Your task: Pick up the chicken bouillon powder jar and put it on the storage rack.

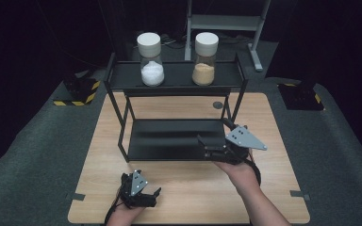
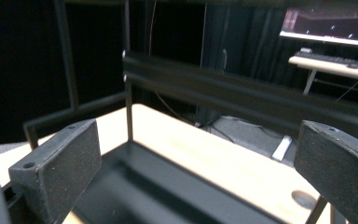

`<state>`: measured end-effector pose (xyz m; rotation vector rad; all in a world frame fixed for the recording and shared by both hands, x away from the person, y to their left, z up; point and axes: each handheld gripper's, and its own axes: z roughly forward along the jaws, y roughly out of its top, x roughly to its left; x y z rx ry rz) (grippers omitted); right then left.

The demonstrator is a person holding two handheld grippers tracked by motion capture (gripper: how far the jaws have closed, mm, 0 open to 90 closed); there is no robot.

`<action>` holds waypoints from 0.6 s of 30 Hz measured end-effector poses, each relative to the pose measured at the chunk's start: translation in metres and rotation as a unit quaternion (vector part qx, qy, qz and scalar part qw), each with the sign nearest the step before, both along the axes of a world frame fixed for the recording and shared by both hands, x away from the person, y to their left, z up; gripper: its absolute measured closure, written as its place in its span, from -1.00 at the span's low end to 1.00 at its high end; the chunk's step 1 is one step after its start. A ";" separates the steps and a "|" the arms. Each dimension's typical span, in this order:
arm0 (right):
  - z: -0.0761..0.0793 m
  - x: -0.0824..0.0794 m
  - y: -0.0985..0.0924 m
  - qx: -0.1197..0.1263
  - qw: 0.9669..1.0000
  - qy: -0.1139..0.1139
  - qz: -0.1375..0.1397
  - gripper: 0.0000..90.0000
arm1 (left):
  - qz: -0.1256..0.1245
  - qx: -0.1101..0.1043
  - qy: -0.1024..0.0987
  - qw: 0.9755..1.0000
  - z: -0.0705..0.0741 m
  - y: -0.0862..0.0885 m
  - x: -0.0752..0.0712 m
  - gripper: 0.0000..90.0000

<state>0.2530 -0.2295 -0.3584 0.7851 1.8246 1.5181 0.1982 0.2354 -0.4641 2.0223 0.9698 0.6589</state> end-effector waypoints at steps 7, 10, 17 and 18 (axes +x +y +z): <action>-0.028 -0.008 -0.004 -0.017 1.000 0.022 0.003 -1.00 | -0.001 0.005 -0.002 1.000 0.000 -0.002 -0.001 -0.98; -0.042 -0.013 -0.004 -0.030 0.999 0.028 -0.004 -1.00 | -0.001 0.005 -0.002 1.000 0.000 -0.002 -0.001 -0.98; -0.075 -0.020 -0.009 -0.043 0.997 0.060 -0.012 -1.00 | -0.001 0.007 -0.003 1.000 0.000 -0.002 -0.001 -0.98; -0.078 -0.020 -0.010 -0.047 0.997 0.065 -0.014 -1.00 | -0.001 0.007 -0.004 1.000 0.000 -0.002 -0.001 -0.98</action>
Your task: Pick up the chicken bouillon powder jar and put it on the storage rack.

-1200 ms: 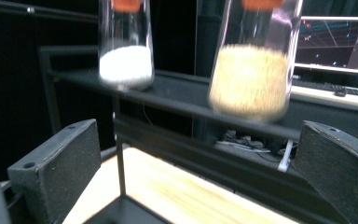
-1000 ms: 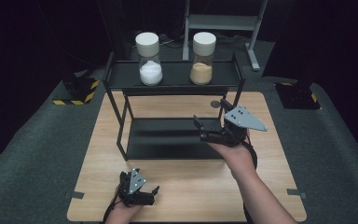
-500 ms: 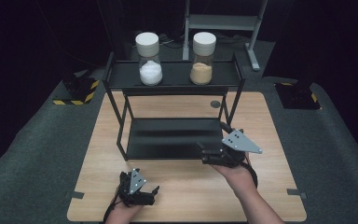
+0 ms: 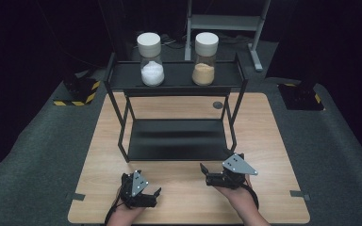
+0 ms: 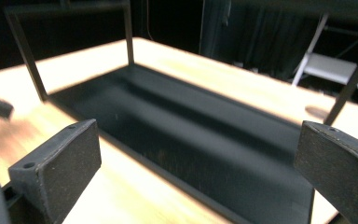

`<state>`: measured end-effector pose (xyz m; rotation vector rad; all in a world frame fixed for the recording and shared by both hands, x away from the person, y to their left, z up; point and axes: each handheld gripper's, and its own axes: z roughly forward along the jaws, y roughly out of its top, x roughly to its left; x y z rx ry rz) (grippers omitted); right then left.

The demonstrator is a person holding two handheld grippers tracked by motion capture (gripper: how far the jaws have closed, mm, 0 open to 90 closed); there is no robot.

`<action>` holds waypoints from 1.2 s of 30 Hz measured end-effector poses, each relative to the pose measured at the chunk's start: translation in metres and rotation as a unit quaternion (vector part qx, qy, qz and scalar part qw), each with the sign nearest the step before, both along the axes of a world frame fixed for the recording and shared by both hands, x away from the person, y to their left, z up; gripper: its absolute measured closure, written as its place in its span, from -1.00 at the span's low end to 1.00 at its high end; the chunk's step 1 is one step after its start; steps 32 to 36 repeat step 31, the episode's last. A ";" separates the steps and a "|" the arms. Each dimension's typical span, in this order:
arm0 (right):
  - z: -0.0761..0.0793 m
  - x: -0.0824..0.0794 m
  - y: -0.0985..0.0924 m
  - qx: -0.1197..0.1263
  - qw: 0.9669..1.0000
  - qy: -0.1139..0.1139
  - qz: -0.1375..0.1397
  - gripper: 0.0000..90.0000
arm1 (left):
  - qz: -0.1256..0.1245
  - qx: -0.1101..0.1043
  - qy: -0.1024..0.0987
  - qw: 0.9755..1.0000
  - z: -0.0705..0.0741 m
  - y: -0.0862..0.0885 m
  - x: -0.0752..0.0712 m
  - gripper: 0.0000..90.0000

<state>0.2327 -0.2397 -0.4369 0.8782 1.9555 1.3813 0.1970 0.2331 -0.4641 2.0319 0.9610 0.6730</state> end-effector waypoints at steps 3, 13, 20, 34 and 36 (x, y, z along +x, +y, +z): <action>-0.011 -0.002 -0.005 -0.007 1.000 0.014 -0.005 -1.00 | 0.000 0.002 0.000 1.000 0.000 0.000 0.000 -0.98; -0.038 -0.008 -0.018 -0.033 0.998 0.049 -0.027 -1.00 | 0.000 0.008 -0.001 1.000 0.000 -0.003 0.000 -0.98; -0.038 -0.011 -0.025 -0.060 0.996 0.051 -0.034 -1.00 | 0.002 0.011 -0.004 1.000 0.000 -0.004 -0.001 -0.98; -0.030 -0.010 -0.021 -0.127 0.990 0.056 -0.034 -1.00 | -0.001 0.013 -0.008 1.000 -0.001 -0.005 -0.004 -0.98; -0.030 -0.010 -0.021 -0.127 0.990 0.056 -0.034 -1.00 | -0.001 0.013 -0.008 1.000 -0.001 -0.005 -0.004 -0.98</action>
